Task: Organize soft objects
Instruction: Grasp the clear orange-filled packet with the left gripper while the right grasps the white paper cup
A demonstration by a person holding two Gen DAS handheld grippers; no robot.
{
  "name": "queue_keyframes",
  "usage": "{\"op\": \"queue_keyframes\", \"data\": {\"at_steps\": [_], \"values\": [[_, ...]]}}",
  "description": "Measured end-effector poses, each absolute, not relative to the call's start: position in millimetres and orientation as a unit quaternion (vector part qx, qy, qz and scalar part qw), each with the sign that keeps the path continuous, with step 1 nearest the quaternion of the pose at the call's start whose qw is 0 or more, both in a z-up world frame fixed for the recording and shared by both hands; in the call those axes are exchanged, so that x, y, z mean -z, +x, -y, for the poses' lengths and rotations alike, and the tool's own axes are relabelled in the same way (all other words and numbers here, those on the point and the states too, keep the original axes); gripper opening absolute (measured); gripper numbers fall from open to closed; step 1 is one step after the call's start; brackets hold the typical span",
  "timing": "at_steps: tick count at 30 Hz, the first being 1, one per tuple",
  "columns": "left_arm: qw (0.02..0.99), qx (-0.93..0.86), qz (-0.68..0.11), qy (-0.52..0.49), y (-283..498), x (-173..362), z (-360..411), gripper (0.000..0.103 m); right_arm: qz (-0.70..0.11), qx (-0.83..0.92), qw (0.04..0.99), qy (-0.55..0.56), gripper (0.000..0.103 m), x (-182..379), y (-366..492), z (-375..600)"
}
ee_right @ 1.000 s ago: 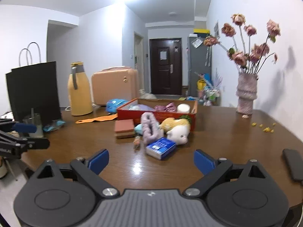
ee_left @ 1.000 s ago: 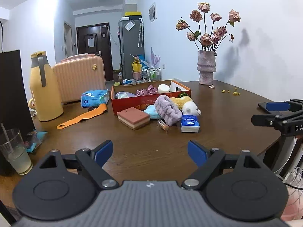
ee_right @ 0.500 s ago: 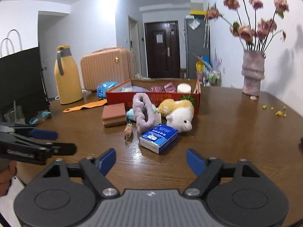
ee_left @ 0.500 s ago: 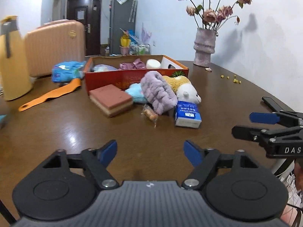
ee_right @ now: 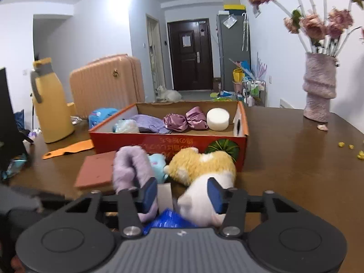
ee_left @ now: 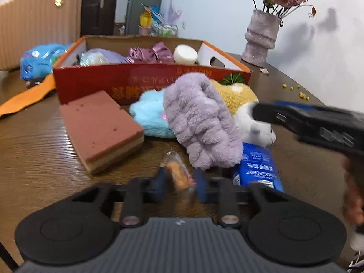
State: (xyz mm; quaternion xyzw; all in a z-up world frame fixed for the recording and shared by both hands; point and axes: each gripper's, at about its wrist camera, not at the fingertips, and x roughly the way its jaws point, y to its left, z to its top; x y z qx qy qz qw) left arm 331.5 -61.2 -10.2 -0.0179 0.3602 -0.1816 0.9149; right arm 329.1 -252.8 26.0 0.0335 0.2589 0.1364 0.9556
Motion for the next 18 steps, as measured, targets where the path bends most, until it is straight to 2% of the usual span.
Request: {"op": "queue_keyframes", "data": {"at_steps": [7,10,18], "values": [[0.917,0.189,-0.349,-0.038,332,13,47,0.016,-0.298,-0.172,0.939,0.005,0.032,2,375,220],[0.916,0.194,-0.349,-0.046,334,14,45,0.016,-0.305,-0.182,0.935,0.005,0.020,5,378,213],[0.922,0.192,-0.333,-0.042,317,1,41,0.016,-0.303,-0.182,0.935,0.007,0.014,-1,365,208]]}}
